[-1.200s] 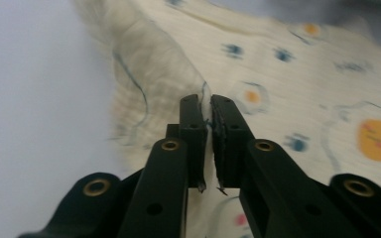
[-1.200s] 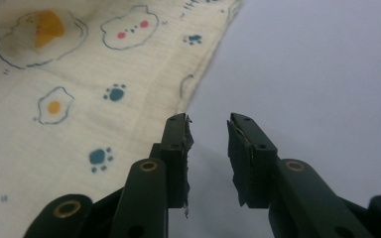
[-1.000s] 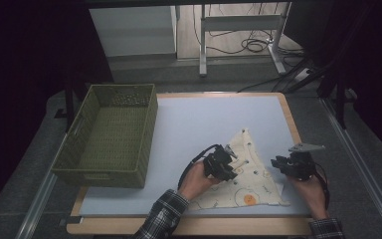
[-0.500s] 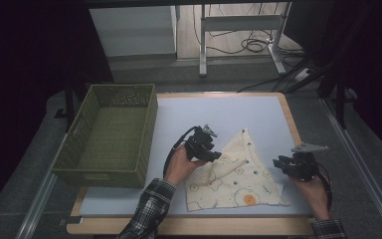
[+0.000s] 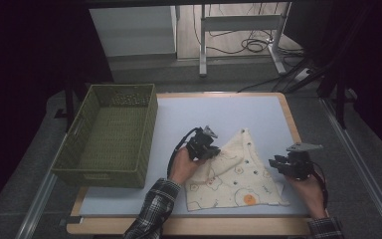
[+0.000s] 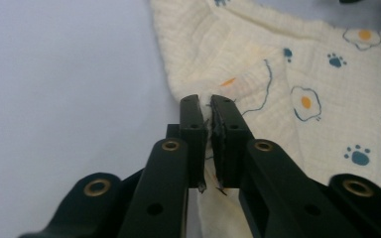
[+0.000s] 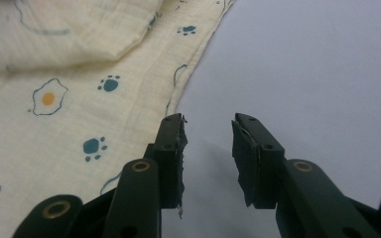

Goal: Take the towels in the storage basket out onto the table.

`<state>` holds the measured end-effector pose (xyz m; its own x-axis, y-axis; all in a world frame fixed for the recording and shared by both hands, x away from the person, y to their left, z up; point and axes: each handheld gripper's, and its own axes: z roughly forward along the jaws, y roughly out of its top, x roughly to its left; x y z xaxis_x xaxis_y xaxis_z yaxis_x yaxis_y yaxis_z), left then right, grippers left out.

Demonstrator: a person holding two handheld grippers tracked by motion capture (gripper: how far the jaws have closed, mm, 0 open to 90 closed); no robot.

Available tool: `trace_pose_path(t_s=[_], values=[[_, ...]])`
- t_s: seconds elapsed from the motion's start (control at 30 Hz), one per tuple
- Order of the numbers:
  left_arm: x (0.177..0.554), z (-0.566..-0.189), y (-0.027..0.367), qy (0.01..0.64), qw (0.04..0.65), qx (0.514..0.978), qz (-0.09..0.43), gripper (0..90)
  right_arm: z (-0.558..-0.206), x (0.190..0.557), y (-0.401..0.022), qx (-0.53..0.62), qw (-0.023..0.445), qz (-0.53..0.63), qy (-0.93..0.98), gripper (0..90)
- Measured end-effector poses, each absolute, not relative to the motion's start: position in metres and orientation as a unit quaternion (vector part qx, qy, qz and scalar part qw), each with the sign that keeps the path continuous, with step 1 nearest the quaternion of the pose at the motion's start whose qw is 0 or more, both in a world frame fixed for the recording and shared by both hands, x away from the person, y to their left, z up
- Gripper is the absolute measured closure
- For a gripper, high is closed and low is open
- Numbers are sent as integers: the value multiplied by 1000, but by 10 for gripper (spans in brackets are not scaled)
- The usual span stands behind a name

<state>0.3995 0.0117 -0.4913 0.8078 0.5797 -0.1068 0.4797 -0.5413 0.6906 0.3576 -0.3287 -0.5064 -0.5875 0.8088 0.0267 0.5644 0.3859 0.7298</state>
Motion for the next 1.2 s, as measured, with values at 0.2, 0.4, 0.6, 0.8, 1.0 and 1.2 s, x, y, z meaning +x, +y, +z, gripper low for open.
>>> trace_pose_path(t_s=[0.2, 0.4, 0.6, 0.8, 1.0, 1.2], values=[[408, -481, 31, 324, 373, 865, 82, 845, -506, 362, -322, 418, 167, 361, 817, 649], [414, -490, 45, 341, 364, 864, 74, 813, -505, 373, -305, 412, 152, 380, 814, 601], [414, -493, 50, 344, 369, 860, 76, 859, -512, 379, -279, 394, 143, 373, 828, 571], [417, -488, 59, 360, 372, 849, 104, 864, -521, 373, -273, 387, 139, 355, 840, 860], [434, -491, 71, 401, 342, 838, 143, 864, -518, 365, -286, 388, 143, 347, 842, 864], [457, -501, 81, 439, 293, 829, 183, 860, -517, 356, -306, 399, 141, 347, 837, 853]])
